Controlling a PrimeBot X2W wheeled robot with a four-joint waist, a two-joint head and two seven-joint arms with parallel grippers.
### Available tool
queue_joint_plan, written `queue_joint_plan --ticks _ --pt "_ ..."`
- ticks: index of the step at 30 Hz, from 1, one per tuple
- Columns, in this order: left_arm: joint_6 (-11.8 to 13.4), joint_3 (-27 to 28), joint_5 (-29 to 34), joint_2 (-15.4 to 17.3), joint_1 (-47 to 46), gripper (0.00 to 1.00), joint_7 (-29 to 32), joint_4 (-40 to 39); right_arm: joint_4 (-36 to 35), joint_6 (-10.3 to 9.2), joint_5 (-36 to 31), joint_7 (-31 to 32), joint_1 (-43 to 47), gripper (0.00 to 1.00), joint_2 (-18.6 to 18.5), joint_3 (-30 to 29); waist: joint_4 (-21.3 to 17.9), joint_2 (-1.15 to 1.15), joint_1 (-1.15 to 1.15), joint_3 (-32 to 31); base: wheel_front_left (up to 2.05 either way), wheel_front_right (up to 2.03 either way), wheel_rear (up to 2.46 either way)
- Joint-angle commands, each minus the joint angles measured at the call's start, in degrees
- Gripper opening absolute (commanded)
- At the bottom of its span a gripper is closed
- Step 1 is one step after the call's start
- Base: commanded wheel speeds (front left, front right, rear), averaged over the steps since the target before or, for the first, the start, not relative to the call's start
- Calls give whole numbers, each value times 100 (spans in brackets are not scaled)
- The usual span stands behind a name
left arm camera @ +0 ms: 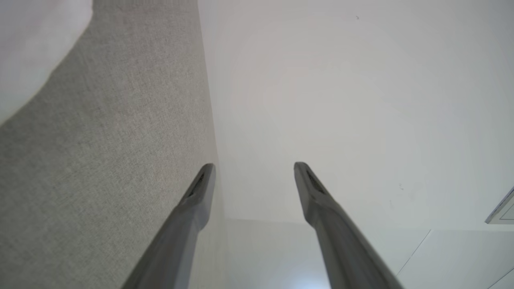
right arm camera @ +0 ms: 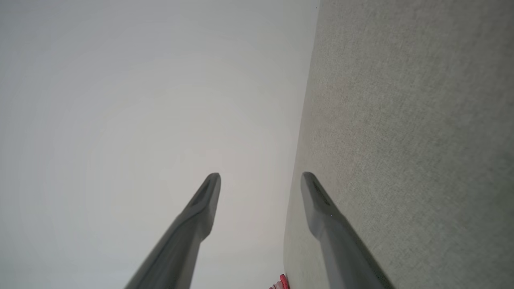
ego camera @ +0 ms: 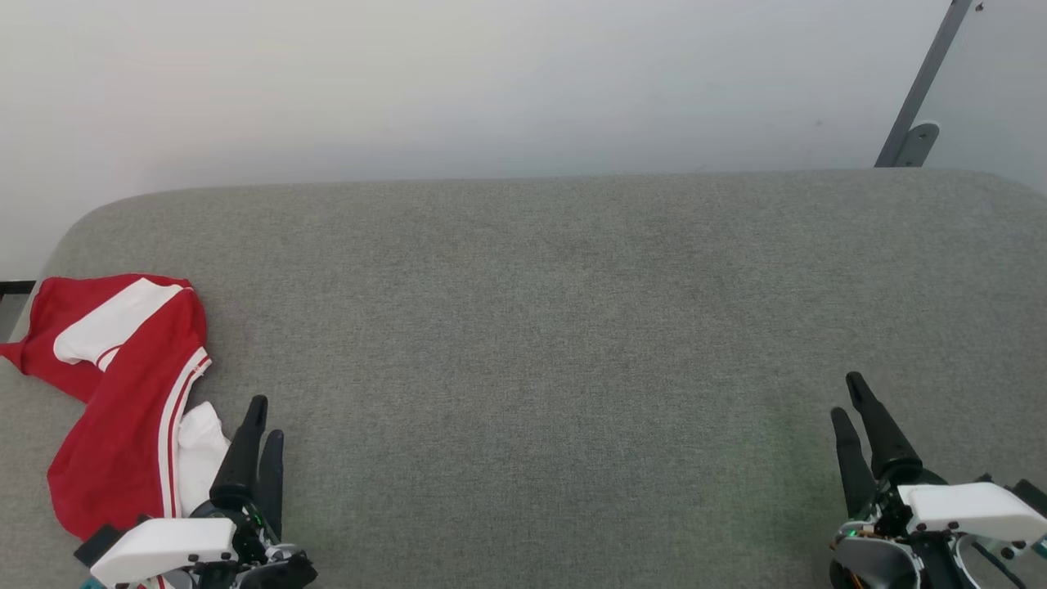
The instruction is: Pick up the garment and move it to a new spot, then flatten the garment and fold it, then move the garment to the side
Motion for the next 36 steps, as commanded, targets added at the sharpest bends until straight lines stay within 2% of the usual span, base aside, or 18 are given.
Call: queue_joint_plan --ticks 1,12,22,28,36 --pt "0 -14 100 75 -209 100 -82 -86 -64 8 -41 -44 -257 100 -47 -12 2 0 0 2 0 0 0" --pt "1 -122 811 270 -404 100 -380 -1 -3 9 -483 -328 -570 100 -280 235 12 0 0 13 0 0 0" --pt "2 -34 2098 258 -460 100 -629 -85 162 10 -1328 -669 -838 100 -665 743 18 0 0 31 0 0 0" --pt "3 -66 2899 280 -406 100 -764 -148 213 10 -1832 -809 -976 100 -800 852 27 0 0 38 0 0 0" --pt "80 -110 4037 307 -413 100 -933 -204 237 11 -2901 -981 -1094 100 -984 929 51 0 0 46 0 0 0"
